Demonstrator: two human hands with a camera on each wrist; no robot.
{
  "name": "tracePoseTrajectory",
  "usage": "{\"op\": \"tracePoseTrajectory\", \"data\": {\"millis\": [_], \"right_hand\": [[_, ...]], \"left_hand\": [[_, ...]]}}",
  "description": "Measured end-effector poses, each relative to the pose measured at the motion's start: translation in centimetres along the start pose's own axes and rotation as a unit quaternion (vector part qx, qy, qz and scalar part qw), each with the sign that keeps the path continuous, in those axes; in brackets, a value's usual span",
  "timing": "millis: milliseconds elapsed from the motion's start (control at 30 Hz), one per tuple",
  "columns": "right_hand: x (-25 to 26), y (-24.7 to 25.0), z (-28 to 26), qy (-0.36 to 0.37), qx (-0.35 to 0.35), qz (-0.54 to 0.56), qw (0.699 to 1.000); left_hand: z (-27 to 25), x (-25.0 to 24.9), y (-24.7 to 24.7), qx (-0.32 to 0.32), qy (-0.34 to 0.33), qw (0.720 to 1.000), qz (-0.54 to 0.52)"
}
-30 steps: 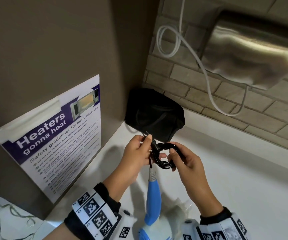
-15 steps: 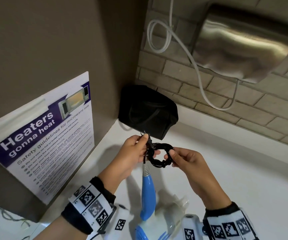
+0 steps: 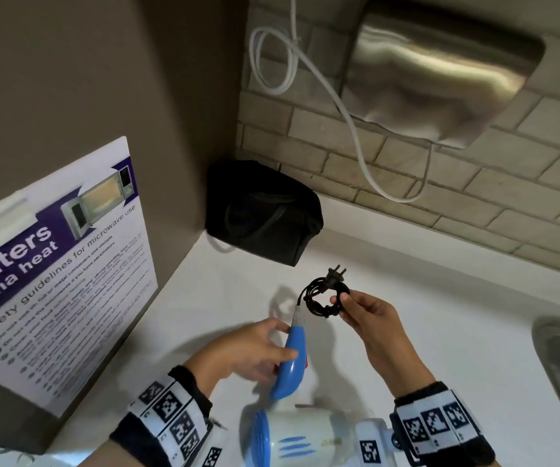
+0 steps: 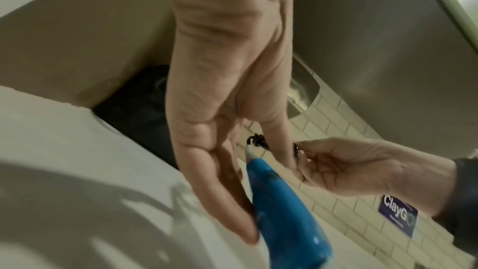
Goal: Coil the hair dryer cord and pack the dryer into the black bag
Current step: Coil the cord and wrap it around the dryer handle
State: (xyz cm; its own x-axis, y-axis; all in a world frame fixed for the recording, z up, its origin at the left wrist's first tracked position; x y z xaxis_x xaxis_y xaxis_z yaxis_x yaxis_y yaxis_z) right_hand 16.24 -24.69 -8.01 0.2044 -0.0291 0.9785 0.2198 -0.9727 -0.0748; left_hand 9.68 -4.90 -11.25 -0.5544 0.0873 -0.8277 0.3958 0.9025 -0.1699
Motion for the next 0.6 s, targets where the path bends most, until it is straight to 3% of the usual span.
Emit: {"op": "tracePoseTrajectory", "data": {"millis": [67, 333, 600], "right_hand": [[-0.9, 0.8, 0.7, -0.029, -0.013, -0.008, 0.999], [-4.5, 2.9, 3.1, -0.185, -0.011, -0.112, 0.976], [-5.2, 3.7, 3.7, -0.236, 0.025, -0.232, 0.943]], "left_hand": [[0.7, 0.4, -0.3, 0.030, 0.013, 0.999, 0.016], [4.0, 1.2, -1.0, -0.012, 0.054, 0.996, 0.069], [4.8, 1.7, -1.1, -0.030, 0.068, 0.995, 0.067]]}}
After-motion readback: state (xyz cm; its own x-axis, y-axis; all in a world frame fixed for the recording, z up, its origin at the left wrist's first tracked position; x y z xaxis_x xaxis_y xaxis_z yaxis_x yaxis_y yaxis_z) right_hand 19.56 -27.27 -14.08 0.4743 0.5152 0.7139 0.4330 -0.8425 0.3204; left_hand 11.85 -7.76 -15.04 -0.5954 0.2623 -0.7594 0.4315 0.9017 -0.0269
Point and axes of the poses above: each hand's wrist, its own z-axis towards the middle knuckle, its own y-axis out of the back of the hand, x = y × z, the point moved 1 cm from there along z, towards the middle knuckle, and after that the axes turned 7 degrees about x, right-handed, at the moved point
